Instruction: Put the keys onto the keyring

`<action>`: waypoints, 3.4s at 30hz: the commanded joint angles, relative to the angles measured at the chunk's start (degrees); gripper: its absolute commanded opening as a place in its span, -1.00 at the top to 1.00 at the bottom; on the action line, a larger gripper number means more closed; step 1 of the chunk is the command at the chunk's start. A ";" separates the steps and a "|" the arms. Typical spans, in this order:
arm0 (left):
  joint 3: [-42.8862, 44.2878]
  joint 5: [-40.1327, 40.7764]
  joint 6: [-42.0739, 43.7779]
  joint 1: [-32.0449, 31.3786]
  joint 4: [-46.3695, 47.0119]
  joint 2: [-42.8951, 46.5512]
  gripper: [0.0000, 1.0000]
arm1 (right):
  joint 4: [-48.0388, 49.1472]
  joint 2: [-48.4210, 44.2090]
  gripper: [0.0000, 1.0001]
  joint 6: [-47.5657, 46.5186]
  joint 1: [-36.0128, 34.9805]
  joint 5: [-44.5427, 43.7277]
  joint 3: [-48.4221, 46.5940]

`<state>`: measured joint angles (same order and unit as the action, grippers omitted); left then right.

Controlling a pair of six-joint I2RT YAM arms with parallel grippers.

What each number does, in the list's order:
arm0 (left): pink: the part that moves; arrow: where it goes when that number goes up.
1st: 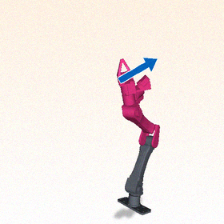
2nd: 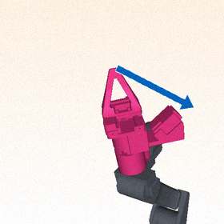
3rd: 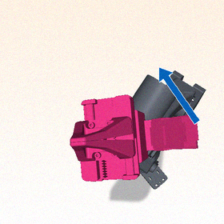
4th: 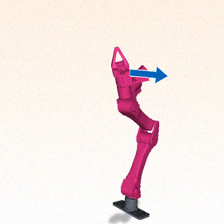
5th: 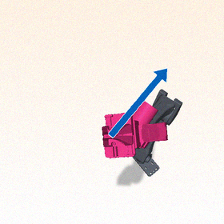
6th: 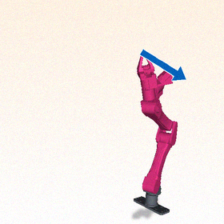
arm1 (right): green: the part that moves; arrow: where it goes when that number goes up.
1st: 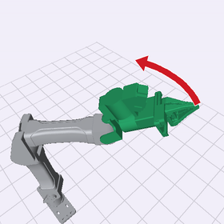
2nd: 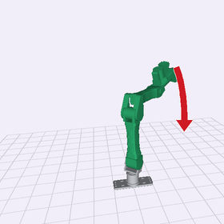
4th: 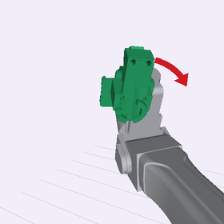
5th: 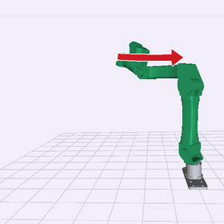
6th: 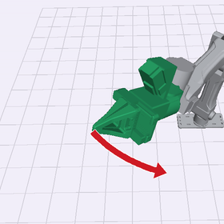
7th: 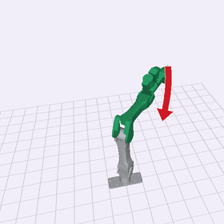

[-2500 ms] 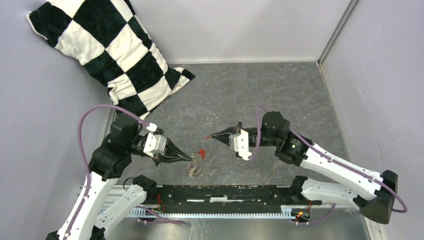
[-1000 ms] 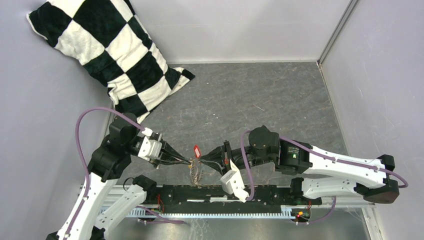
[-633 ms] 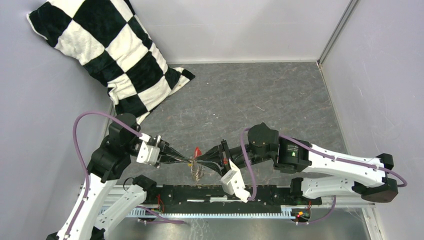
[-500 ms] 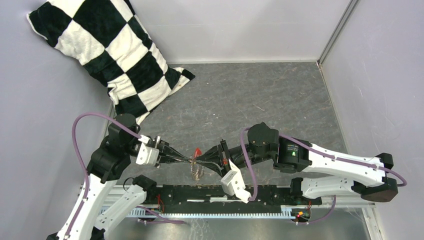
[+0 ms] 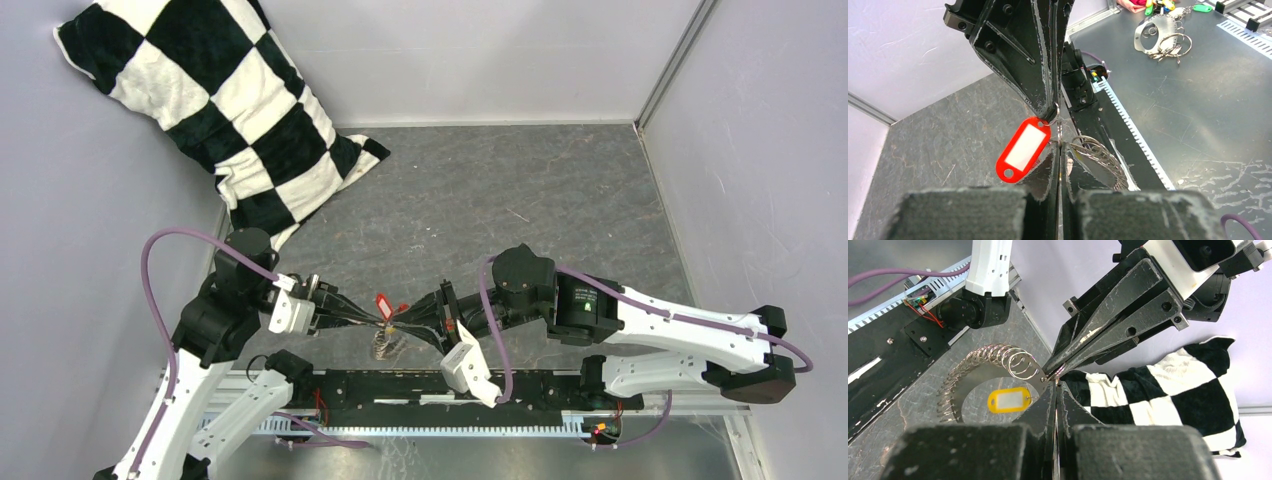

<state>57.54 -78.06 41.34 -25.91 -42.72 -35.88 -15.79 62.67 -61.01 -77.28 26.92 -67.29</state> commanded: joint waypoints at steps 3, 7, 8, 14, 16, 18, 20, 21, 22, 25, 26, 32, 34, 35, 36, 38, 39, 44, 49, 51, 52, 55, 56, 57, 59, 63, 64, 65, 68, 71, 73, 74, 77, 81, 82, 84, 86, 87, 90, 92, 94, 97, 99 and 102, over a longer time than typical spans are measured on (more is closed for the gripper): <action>2.18 -2.09 1.32 -0.11 2.11 0.48 0.95 | -0.59 0.21 0.99 -1.36 -0.51 0.46 -2.78; 2.23 -1.92 0.79 -0.10 2.04 0.57 0.95 | -0.64 0.25 0.99 -1.38 -0.44 0.87 -3.06; 2.15 -1.85 0.68 -0.13 2.05 0.57 0.95 | -0.81 0.31 0.98 -1.41 -0.47 0.98 -3.24; 2.14 -1.61 0.41 -0.10 2.02 0.63 0.95 | -1.14 0.58 0.99 -1.66 -0.64 1.04 -3.12; 2.14 -1.49 0.25 -0.11 1.96 0.63 0.96 | -1.32 0.61 0.99 -1.77 -0.74 1.28 -3.28; 2.21 -1.39 0.23 -0.11 2.02 0.55 0.96 | -1.41 0.77 0.99 -1.91 -0.79 1.38 -3.39; 2.14 -1.26 0.10 -0.11 2.06 0.55 0.96 | -1.65 1.05 0.99 -1.90 -0.88 1.90 -3.68; 2.10 -1.22 -0.01 -0.10 2.09 0.55 0.96 | -1.70 1.21 0.99 -1.86 -0.93 2.11 -3.88; 2.06 -1.07 -0.03 -0.15 2.03 0.55 0.96 | -1.82 1.35 0.99 -1.85 -1.00 2.14 -4.03; 2.12 -0.67 -0.20 -0.10 2.02 0.46 0.96 | -1.85 1.74 0.99 -1.90 -1.17 2.28 -4.50; 2.14 -0.44 -0.23 -0.10 2.07 0.44 0.95 | -1.83 1.88 0.99 -1.84 -1.24 2.33 -4.60; 2.14 1.11 -0.94 -0.17 2.10 0.17 0.96 | -0.26 2.18 0.98 -1.43 -1.28 2.65 -4.78; 2.06 1.41 -1.07 -0.11 2.06 0.26 0.95 | -0.01 2.40 0.99 -1.31 -1.24 2.83 -4.94; 2.05 1.50 -1.09 -0.10 2.11 0.20 0.96 | -0.06 2.47 0.99 -1.23 -1.29 2.88 -5.04; 2.05 1.55 -1.09 -0.15 2.11 0.27 0.96 | -0.03 2.62 0.99 -1.18 -1.28 2.96 -5.23; 1.97 1.76 -1.15 -0.10 2.09 0.31 0.96 | 0.00 2.82 0.99 -1.13 -1.30 3.20 -5.55; 1.89 1.89 -1.17 -0.10 2.11 0.37 0.96 | 0.04 2.89 0.99 -1.03 -1.30 3.31 -5.65; 2.32 2.50 2.40 -0.16 -1.43 0.27 0.95 | 0.40 3.31 0.99 -0.57 -1.30 3.70 -6.19; 4.51 2.72 11.19 -0.10 -9.49 -1.17 0.95 | 0.15 4.28 0.99 -0.09 -1.28 4.19 -6.82; 4.53 2.98 12.89 -0.12 -10.50 -1.06 0.95 | -0.02 4.77 0.99 0.19 -1.29 4.33 -7.13; 4.51 3.10 13.06 -0.15 -10.49 -1.03 0.96 | -0.10 5.10 0.99 0.50 -1.32 4.40 -7.37; 4.60 3.18 13.51 -0.10 -10.49 -0.85 0.96 | -0.83 5.86 0.99 0.84 -1.29 4.71 -8.40; 4.60 3.18 13.58 -0.12 -10.49 -0.81 0.96 | -1.10 6.04 0.99 1.03 -1.29 4.95 -8.75; 4.64 3.22 13.68 -0.13 -10.47 -0.92 0.96 | -1.43 6.18 0.99 1.24 -1.28 5.26 -8.97; 4.69 3.29 13.91 -0.11 -10.47 -0.95 0.95 | -2.72 6.84 0.99 1.65 -1.29 5.64 -9.85; 4.56 3.20 14.38 -0.15 -10.54 -0.90 0.95 | -5.05 7.66 0.99 3.02 -1.29 5.15 -11.72; 4.45 3.23 14.52 -0.11 -10.50 -0.87 0.95 | -5.48 7.87 0.99 3.61 -1.17 4.87 -12.27; 4.31 3.16 14.69 -0.15 -10.51 -0.74 0.96 | -5.92 8.13 0.99 4.06 -1.21 4.52 -12.76; 4.03 2.64 14.94 -0.13 -10.61 -0.88 0.96 | -6.46 9.17 0.98 6.23 -1.04 3.49 -14.21; 4.11 2.39 15.16 -0.17 -10.60 -1.19 0.96 | -6.75 10.05 0.97 7.52 -0.95 2.59 -15.17; 4.31 2.43 15.38 -0.11 -10.59 -1.34 0.95 | -6.71 10.35 0.96 8.20 -0.87 2.13 -15.45; 4.40 2.39 15.38 -0.12 -10.61 -1.38 0.95 | -6.67 10.52 0.96 8.51 -0.87 1.87 -15.58; 4.42 2.45 15.48 -0.13 -10.58 -1.34 0.96 | -6.51 11.09 0.95 9.39 -0.79 0.73 -15.68; 4.17 2.65 15.95 -0.14 -10.59 -0.96 0.96 | -6.35 11.80 0.93 10.94 -0.78 -1.75 -16.01; 4.08 2.73 16.07 -0.11 -10.65 -0.86 0.96 | -6.27 12.00 0.90 11.36 -0.77 -2.45 -16.03; 4.05 2.78 16.40 -0.11 -10.72 -0.77 0.95 | -6.03 12.42 0.86 12.34 -0.68 -3.80 -16.21; 4.07 2.78 16.63 -0.13 -10.71 -0.71 0.96 | -6.04 12.79 0.77 13.01 -0.68 -5.02 -16.37; 4.12 2.74 16.75 -0.11 -10.78 -0.76 0.96 | -6.09 12.97 0.66 13.55 -0.68 -5.48 -16.55; 4.44 2.78 16.53 -0.15 -10.98 -0.93 0.95 | -6.59 13.68 0.45 14.53 -0.57 -6.01 -17.62; 4.87 3.10 16.21 -0.10 -10.87 -1.24 0.96 | -7.17 14.04 0.39 14.96 -0.58 -5.93 -18.26; 5.11 3.91 13.74 -0.16 -8.59 -1.45 0.95 | -7.41 13.97 0.34 15.17 -0.60 -6.03 -18.33; 4.77 4.76 9.52 -0.11 -4.43 -0.90 0.95 | -7.42 13.44 0.29 15.40 -0.46 -7.02 -18.32; 3.76 5.44 5.88 -0.10 -0.68 0.14 0.95 | -7.35 12.85 0.23 15.28 -0.47 -7.95 -18.24; 2.11 6.28 0.15 -0.10 4.56 1.60 0.96 | -7.62 12.23 0.19 14.04 -0.33 -8.89 -18.06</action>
<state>60.10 -71.57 49.71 -26.00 -50.76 -35.90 -24.53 75.24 -46.72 -77.52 20.01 -83.66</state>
